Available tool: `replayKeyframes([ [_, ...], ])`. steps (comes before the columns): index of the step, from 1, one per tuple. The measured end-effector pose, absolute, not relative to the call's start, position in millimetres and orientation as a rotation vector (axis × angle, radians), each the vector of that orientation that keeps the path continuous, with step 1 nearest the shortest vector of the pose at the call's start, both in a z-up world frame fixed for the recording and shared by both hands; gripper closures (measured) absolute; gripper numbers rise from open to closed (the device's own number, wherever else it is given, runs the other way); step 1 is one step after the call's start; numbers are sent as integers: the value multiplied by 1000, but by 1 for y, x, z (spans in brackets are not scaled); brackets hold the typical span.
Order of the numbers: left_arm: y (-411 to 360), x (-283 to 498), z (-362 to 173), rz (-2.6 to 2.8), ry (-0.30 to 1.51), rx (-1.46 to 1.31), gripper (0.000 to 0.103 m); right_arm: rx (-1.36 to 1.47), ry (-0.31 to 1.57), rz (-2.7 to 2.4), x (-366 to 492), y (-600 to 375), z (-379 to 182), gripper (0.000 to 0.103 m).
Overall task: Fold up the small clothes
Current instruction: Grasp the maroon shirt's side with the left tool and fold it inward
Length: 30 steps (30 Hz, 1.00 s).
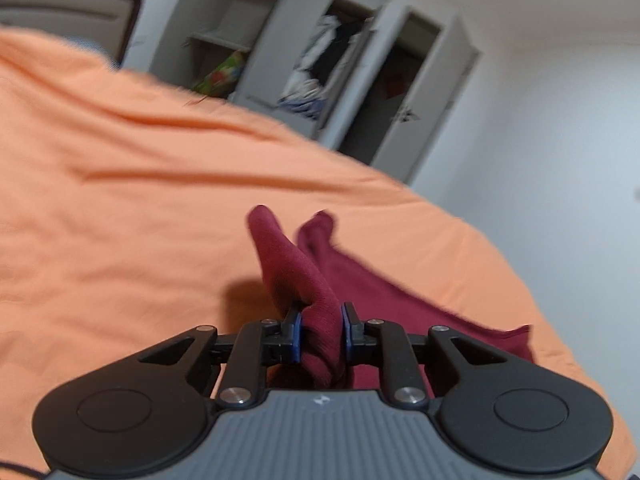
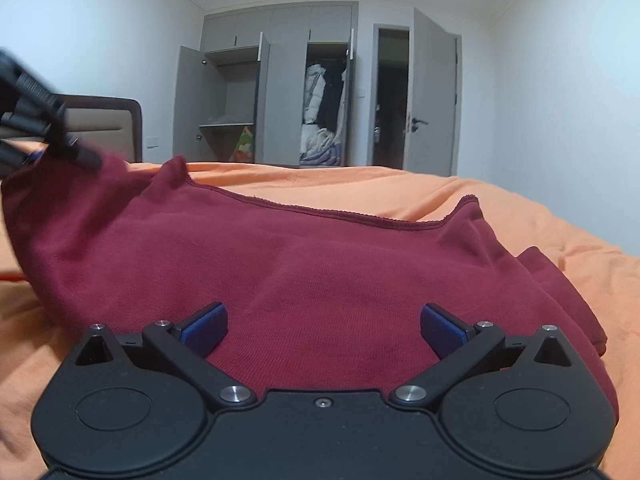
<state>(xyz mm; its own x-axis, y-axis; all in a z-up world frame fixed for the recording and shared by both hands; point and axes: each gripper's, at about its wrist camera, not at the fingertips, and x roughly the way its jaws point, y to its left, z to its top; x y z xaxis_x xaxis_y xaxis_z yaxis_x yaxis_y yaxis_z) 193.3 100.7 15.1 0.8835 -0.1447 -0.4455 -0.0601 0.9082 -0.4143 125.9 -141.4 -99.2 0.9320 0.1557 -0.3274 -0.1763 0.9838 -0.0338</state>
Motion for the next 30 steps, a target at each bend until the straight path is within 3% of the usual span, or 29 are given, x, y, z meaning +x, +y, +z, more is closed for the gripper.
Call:
replayKeyframes([
  [9, -20, 230, 61, -296, 464, -253, 87, -78, 310, 132, 97, -185, -82, 1],
  [18, -166, 260, 9, -567, 669, -77, 87, -30, 399, 13, 53, -244, -89, 1],
  [24, -184, 264, -5, -585, 702, -17, 84, -16, 415, -3, 41, -257, -97, 0],
  [28, -171, 257, -1, -621, 716, -68, 63, -20, 415, 0, 47, -255, -97, 1],
  [30, -165, 254, 4, -628, 709, -92, 40, -16, 417, -1, 49, -254, -97, 1],
])
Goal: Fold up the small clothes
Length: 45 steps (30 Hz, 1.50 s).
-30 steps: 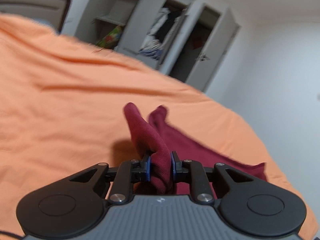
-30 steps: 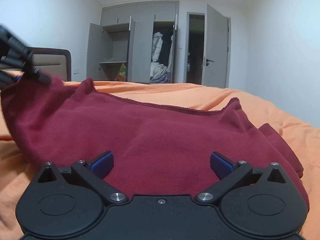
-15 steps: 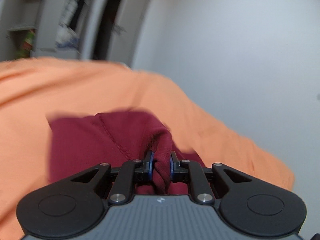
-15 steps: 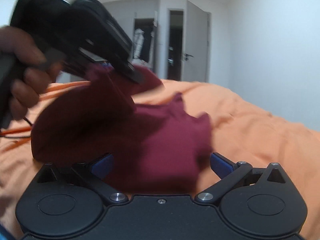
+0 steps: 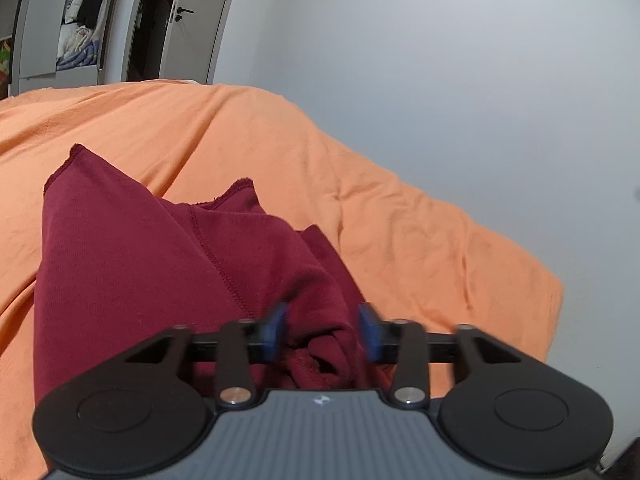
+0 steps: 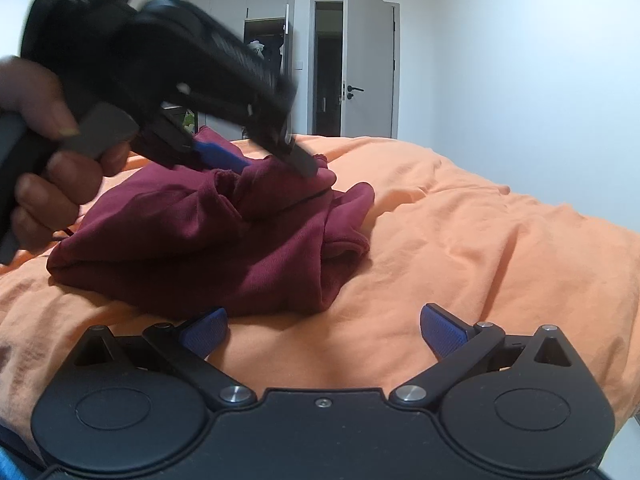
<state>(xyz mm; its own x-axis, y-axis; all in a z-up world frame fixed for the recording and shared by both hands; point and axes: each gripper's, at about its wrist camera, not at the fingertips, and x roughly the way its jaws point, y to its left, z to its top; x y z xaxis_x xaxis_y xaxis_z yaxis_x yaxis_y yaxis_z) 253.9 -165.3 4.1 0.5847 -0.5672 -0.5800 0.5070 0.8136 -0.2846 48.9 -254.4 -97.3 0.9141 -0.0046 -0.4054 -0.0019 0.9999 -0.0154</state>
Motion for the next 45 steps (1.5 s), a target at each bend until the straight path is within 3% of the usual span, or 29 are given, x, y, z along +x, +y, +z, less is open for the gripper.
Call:
replayKeyframes([
  [1, -163, 252, 7, -619, 702, -103, 25, -14, 418, -2, 49, -255, -97, 1],
  [2, -161, 249, 10, -611, 692, -114, 19, -12, 417, -2, 50, -255, -96, 1],
  [7, -133, 238, 35, -550, 614, -176, 0, 19, 391, -21, 50, -262, -87, 1],
  [16, -68, 256, 34, -174, 635, -201, 1, 237, 308, 29, 79, -292, -44, 0],
  [23, -41, 259, 12, -81, 723, -234, 1, 294, 379, 110, 146, -288, -31, 2],
  [24, -41, 259, 8, -80, 735, -234, 1, 302, 395, 111, 156, -286, -31, 5],
  [27, -39, 256, 3, -81, 750, -234, 1, 313, 462, 114, 179, -281, -38, 34],
  [29, -38, 255, 2, -80, 747, -234, 0, 308, 499, 91, 189, -277, -45, 63],
  [32, -41, 254, 4, -80, 741, -226, 1, 312, 478, 40, 183, -278, -48, 94],
  [38, -43, 253, 10, -90, 708, -236, 0, 274, 348, -81, 145, -292, -33, 97],
  [40, -47, 255, 6, -94, 716, -234, 0, 255, 388, -123, 145, -296, -40, 100],
  [45, -60, 266, -18, -89, 753, -231, 0, 293, 478, -144, 152, -309, -68, 97],
])
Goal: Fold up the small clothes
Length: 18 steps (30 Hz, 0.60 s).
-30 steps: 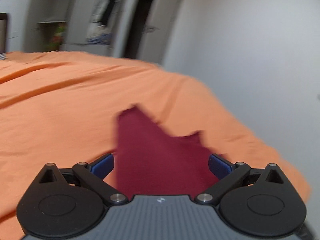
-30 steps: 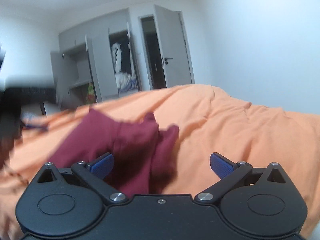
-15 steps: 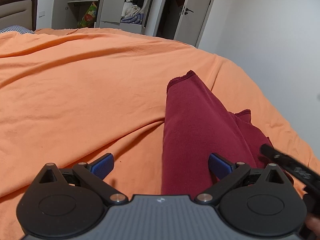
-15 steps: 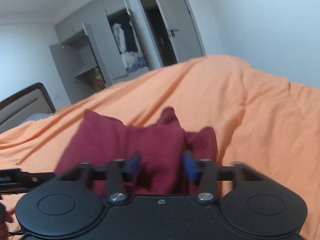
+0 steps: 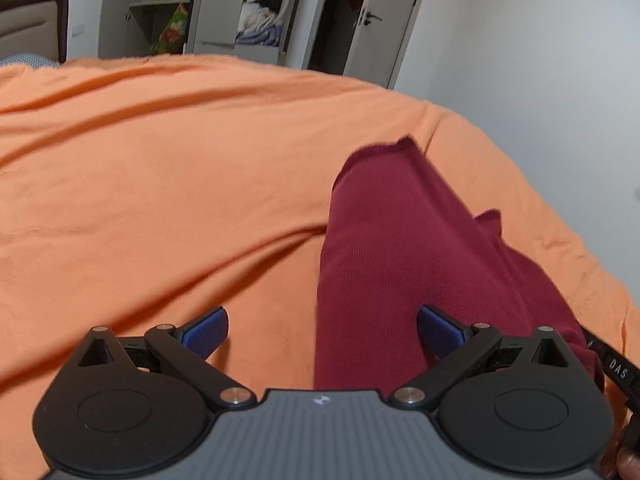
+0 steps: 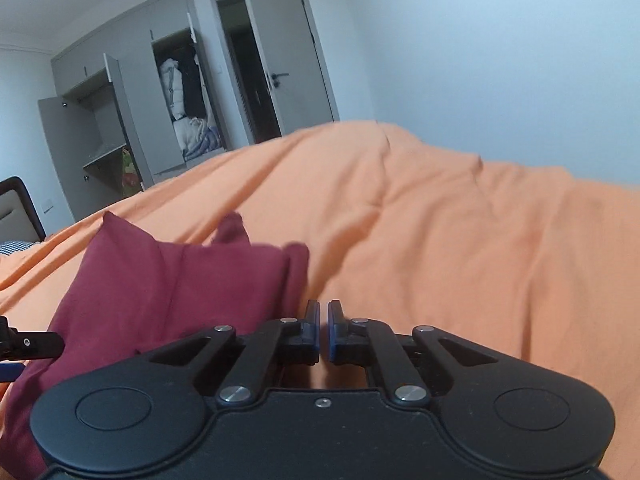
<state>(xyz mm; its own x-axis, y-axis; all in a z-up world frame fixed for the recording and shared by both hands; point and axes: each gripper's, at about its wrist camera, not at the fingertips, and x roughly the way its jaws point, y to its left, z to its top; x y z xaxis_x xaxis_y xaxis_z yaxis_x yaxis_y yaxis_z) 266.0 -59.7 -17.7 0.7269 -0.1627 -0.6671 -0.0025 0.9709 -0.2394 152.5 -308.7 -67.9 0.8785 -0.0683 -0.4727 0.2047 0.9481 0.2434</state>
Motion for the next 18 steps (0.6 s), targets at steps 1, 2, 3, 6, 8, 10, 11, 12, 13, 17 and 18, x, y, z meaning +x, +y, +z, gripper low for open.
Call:
replayKeyframes([
  [1, -59, 266, -21, -93, 752, -241, 0, 299, 469, -146, 149, -309, -67, 91],
  [2, -59, 266, -22, -94, 754, -246, 0, 297, 455, -148, 146, -308, -65, 85],
  [3, -58, 266, -22, -95, 758, -249, 0, 292, 440, -147, 144, -308, -62, 83],
  [6, -57, 268, -14, -105, 751, -251, 0, 267, 391, -138, 138, -300, -49, 65],
  [8, -57, 269, -7, -98, 715, -247, 0, 251, 364, -117, 138, -293, -42, 42],
  [10, -59, 276, -2, -78, 690, -243, 0, 226, 349, -91, 141, -285, -38, 29],
  [11, -60, 280, -1, -71, 682, -243, 0, 211, 351, -81, 143, -281, -39, 25],
  [12, -61, 284, -2, -60, 675, -243, 0, 196, 365, -78, 147, -278, -41, 23],
  [13, -62, 288, -4, -45, 681, -240, 0, 185, 383, -82, 150, -274, -46, 19],
  [17, -64, 299, -22, -37, 756, -254, 0, 167, 468, -141, 160, -274, -76, 5],
  [18, -64, 299, -25, -44, 760, -264, 0, 187, 463, -139, 159, -278, -84, 5],
])
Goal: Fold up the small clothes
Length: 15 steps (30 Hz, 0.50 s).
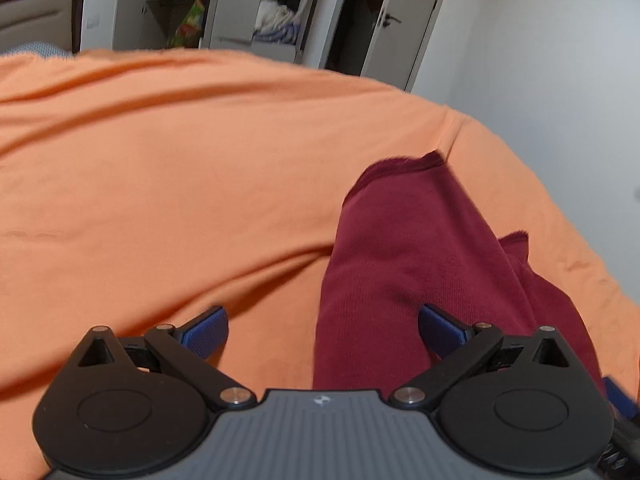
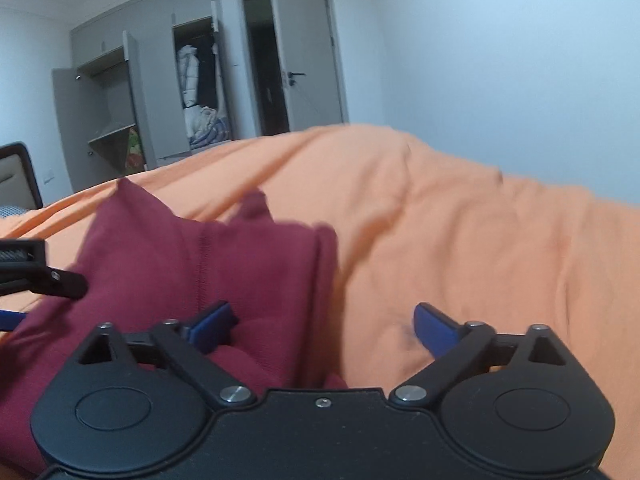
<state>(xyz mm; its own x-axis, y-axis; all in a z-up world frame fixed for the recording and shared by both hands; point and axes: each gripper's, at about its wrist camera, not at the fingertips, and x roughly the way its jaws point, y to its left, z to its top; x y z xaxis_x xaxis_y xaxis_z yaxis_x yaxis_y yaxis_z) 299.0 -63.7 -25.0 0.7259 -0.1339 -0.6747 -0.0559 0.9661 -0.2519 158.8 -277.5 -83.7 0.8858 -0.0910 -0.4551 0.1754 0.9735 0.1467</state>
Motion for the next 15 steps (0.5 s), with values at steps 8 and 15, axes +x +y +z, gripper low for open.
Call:
replayKeyframes([
  [8, -64, 297, -31, -50, 743, -255, 0, 190, 425, -134, 153, -277, -91, 1],
  [15, -65, 294, -32, -50, 737, -253, 0, 189, 408, -131, 151, -278, -94, 1],
])
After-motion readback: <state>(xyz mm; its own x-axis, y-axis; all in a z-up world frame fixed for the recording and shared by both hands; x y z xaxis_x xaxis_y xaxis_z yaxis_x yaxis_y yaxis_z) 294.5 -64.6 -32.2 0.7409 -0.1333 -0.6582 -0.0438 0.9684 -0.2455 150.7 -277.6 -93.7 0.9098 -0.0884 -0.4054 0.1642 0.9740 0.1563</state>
